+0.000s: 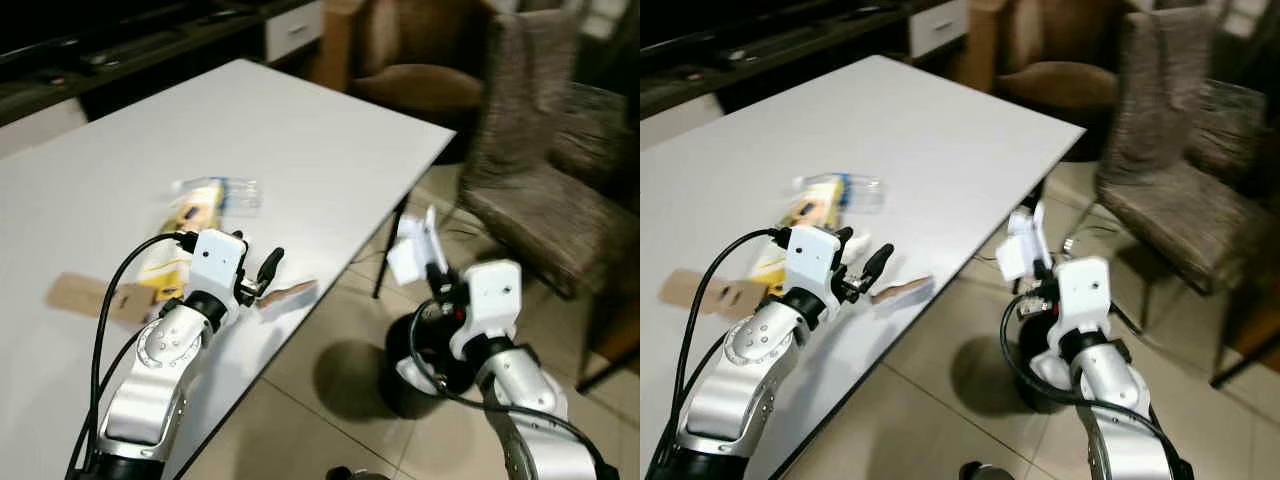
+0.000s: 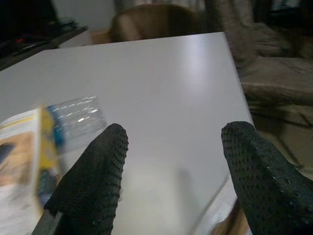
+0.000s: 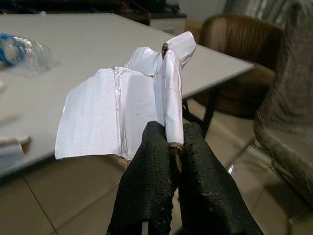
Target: Picking trash to rubbish bin
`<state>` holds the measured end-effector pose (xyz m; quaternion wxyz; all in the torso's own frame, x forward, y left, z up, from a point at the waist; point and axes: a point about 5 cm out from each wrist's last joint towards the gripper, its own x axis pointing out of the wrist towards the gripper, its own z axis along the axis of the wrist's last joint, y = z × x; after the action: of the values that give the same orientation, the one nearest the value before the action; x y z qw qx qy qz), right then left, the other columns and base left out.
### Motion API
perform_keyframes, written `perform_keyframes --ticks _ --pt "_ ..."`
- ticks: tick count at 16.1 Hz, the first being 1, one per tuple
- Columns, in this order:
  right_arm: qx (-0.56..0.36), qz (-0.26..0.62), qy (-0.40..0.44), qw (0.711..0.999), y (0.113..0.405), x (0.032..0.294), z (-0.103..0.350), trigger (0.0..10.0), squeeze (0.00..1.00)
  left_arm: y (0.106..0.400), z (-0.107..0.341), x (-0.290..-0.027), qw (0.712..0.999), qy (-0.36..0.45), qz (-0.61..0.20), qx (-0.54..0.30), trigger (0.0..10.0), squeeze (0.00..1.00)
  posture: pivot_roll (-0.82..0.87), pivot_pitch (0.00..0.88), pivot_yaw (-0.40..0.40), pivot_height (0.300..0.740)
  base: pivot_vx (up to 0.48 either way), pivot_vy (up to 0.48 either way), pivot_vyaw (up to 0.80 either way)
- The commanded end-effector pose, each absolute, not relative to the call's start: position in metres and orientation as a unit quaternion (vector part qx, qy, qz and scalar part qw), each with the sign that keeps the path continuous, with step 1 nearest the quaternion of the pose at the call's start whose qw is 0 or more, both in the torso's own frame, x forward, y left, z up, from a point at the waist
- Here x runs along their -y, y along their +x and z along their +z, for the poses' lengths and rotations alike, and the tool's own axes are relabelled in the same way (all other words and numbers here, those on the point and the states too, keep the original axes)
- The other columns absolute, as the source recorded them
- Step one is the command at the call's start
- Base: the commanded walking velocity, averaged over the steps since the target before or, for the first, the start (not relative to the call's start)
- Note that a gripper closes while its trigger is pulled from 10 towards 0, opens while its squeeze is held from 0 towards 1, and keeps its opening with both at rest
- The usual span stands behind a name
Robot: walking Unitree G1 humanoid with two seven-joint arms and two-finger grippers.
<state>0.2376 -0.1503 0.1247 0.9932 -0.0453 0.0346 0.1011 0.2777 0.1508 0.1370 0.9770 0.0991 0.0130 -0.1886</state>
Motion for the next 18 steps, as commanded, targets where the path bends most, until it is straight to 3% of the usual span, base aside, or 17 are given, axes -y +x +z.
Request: perform_keyframes --ticks 1,5,6,11,15,18 --pt "-0.036 0.109 -0.047 0.992 0.235 0.149 0.127 10.0 0.0 0.279 0.141 -0.148 0.973 0.105 -0.206 -0.001 10.0 0.0 -0.08 0.0 0.0 0.74 0.0 0.0 -0.8" --pt "-0.056 0.125 -0.045 0.99 0.227 0.147 0.123 10.0 0.0 0.279 0.132 -0.153 0.949 0.1 -0.296 -0.033 10.0 0.0 -0.08 0.0 -0.005 0.74 0.0 0.0 -0.8" --pt "-0.059 0.13 -0.039 0.989 0.227 0.146 0.122 10.0 0.0 0.284 0.127 -0.158 0.943 0.099 -0.313 -0.049 10.0 1.0 -0.08 0.0 -0.007 0.74 0.0 0.0 -0.8" --pt "-0.075 0.16 -0.053 0.983 0.223 0.143 0.117 10.0 0.0 0.307 0.117 -0.181 0.942 0.124 -0.299 -0.084 10.0 1.0 -0.09 0.0 0.003 0.74 0.0 0.0 0.0" --pt "-0.081 0.179 -0.048 0.979 0.218 0.139 0.116 10.0 0.0 0.315 0.116 -0.189 0.944 0.097 -0.301 -0.093 10.0 1.0 -0.09 0.0 -0.008 0.74 0.0 0.0 0.0" --pt "-0.092 0.19 -0.057 0.976 0.218 0.139 0.112 10.0 0.0 0.308 0.11 -0.191 0.929 0.014 -0.349 -0.122 10.0 1.0 -0.09 0.0 -0.012 0.74 0.0 0.0 0.0"
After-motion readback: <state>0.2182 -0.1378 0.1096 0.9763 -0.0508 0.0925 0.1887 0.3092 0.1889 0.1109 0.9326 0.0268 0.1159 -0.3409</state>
